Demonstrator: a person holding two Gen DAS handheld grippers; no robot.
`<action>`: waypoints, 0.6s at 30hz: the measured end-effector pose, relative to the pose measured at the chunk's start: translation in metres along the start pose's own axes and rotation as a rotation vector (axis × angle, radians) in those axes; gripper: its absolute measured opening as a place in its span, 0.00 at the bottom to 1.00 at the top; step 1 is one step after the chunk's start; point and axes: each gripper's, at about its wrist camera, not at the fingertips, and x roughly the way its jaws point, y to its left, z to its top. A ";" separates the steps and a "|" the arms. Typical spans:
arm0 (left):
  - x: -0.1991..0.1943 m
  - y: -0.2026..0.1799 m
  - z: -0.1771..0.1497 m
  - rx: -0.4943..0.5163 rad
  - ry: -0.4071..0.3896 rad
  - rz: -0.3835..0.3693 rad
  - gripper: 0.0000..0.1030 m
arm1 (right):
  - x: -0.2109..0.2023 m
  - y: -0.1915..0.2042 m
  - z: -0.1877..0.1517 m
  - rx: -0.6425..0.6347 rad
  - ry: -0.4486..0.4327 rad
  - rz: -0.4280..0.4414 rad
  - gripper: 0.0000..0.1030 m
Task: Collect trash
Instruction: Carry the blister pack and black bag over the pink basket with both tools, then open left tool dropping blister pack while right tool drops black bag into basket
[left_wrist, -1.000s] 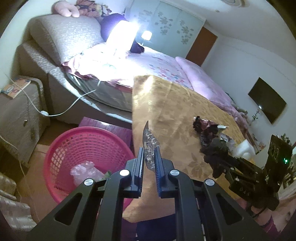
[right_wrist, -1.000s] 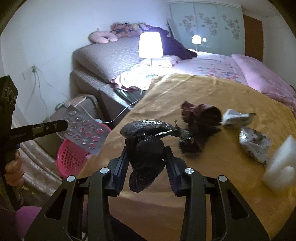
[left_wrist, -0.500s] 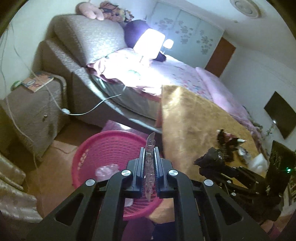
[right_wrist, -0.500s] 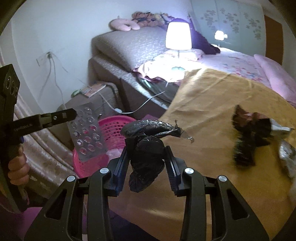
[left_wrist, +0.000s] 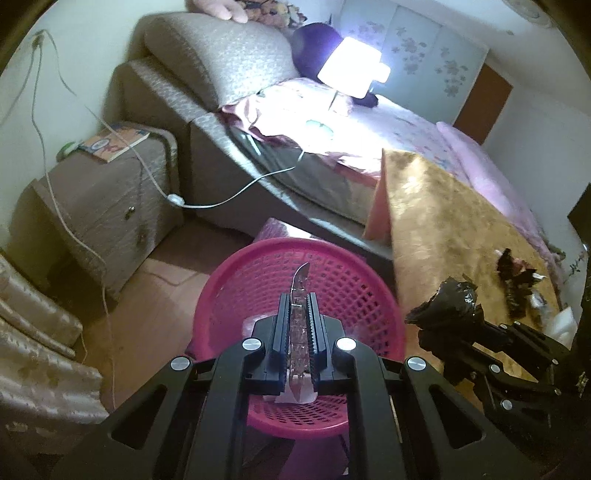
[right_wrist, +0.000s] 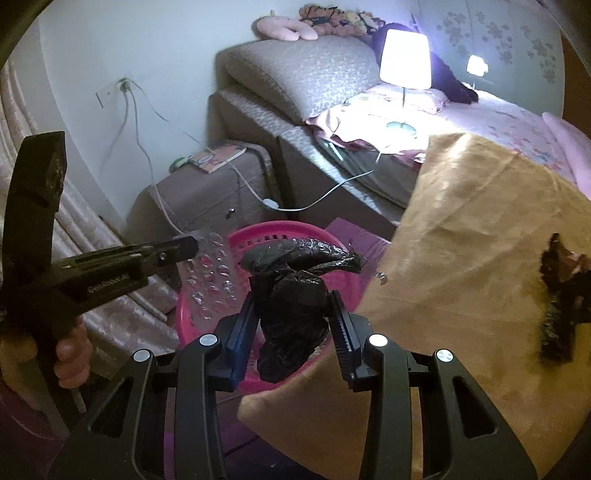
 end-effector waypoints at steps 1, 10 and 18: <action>0.002 0.002 0.000 -0.005 0.006 0.008 0.08 | 0.004 0.001 0.001 0.002 0.008 0.008 0.37; 0.008 0.007 -0.001 -0.015 0.017 0.054 0.31 | 0.024 0.009 0.006 0.008 0.056 0.049 0.38; 0.003 0.012 0.001 -0.049 0.001 0.068 0.54 | 0.033 0.011 0.005 0.019 0.075 0.058 0.53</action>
